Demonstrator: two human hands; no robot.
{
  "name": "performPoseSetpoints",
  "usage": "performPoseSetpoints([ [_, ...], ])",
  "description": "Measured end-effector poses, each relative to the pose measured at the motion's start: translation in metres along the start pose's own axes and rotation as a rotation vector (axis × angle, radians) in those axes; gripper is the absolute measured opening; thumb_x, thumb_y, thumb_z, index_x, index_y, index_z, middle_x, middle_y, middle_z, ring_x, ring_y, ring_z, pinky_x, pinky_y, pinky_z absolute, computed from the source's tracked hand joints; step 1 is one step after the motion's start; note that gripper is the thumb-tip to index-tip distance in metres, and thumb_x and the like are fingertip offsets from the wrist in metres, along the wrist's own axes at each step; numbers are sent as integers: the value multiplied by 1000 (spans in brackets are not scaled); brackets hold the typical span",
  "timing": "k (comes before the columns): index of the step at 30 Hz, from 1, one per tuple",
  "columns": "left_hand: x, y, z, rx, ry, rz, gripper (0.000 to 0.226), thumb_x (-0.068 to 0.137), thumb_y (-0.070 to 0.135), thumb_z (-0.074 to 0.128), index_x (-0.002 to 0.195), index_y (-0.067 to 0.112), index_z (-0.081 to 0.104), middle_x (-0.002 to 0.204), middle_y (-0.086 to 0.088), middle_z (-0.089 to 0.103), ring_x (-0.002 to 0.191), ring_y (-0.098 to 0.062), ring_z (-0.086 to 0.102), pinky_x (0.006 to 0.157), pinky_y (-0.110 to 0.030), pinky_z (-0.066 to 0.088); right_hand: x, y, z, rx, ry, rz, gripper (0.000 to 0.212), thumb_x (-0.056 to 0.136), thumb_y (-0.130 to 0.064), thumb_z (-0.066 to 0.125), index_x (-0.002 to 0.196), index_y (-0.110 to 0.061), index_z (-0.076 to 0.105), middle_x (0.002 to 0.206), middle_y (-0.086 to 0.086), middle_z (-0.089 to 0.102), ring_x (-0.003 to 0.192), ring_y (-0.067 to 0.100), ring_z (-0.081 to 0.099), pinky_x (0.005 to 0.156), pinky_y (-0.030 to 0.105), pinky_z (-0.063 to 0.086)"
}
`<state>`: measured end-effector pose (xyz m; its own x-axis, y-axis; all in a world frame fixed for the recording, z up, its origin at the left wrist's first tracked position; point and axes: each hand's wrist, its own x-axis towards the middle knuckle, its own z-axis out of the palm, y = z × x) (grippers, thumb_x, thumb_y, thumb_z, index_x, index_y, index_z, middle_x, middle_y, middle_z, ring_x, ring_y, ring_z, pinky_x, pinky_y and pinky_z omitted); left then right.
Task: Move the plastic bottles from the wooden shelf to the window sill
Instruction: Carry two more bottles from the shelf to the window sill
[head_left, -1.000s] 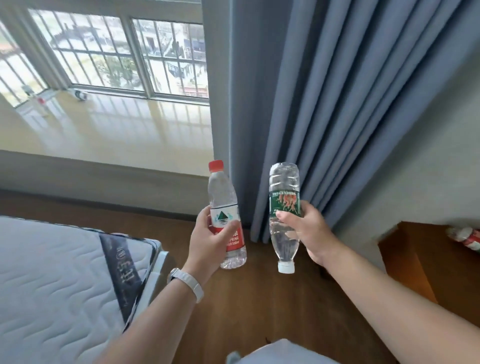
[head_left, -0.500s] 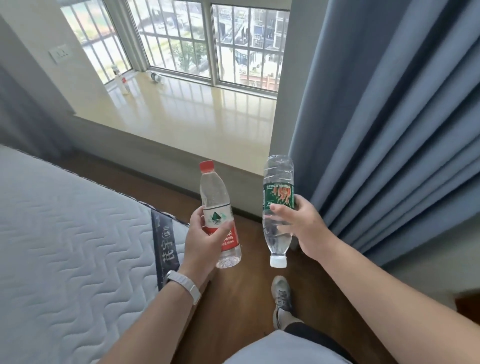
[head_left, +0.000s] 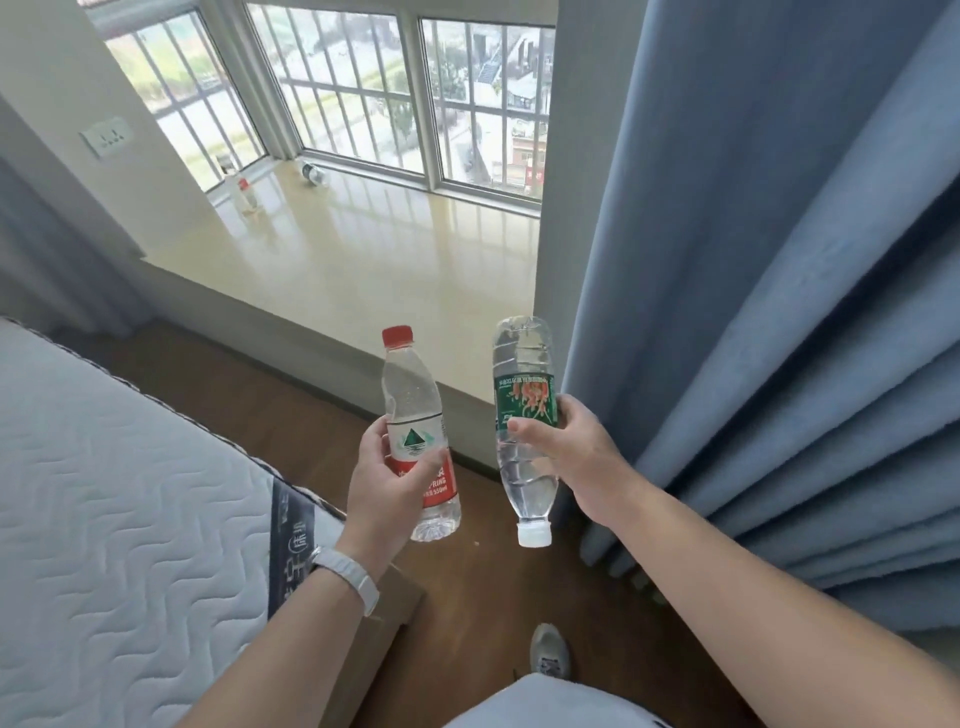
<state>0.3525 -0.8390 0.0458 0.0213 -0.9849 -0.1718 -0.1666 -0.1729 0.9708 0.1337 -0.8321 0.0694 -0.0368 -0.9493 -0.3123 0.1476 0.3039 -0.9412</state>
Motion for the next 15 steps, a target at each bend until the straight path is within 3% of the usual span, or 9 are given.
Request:
performPoseSetpoints([
  [3,27,14,24,23,52,15,63,83,29,78,135,29,44,112,7,66,94,-10,69,82,-39,60,37,-15,-19,-5,-26,11,36,80,-24,79,112,-19,63,106,10,73,99,29,71,90,46,57],
  [10,71,35,18,27,161,6,59,85,26,77,135,28,45,113,3,66,98,-19,69,83,-42,60,106,-35,-7,-21,-97,41,47,74,-32,81,115,-17,62,107,13,73,92,26,74,79,41,61],
  [13,98,39,4,36,216,-7,60,85,28,77,135,27,45,114,3,66,100,-19,68,84,-41,59,137,-45,8,-39,-135,44,37,82,-21,79,114,-15,61,106,13,73,87,21,74,69,31,58],
  [15,115,37,-6,37,235,-9,58,85,28,76,134,27,46,113,4,65,99,-18,68,81,-37,59,157,-45,20,-55,-149,59,38,82,-21,79,115,-16,60,107,12,72,89,23,73,73,34,59],
])
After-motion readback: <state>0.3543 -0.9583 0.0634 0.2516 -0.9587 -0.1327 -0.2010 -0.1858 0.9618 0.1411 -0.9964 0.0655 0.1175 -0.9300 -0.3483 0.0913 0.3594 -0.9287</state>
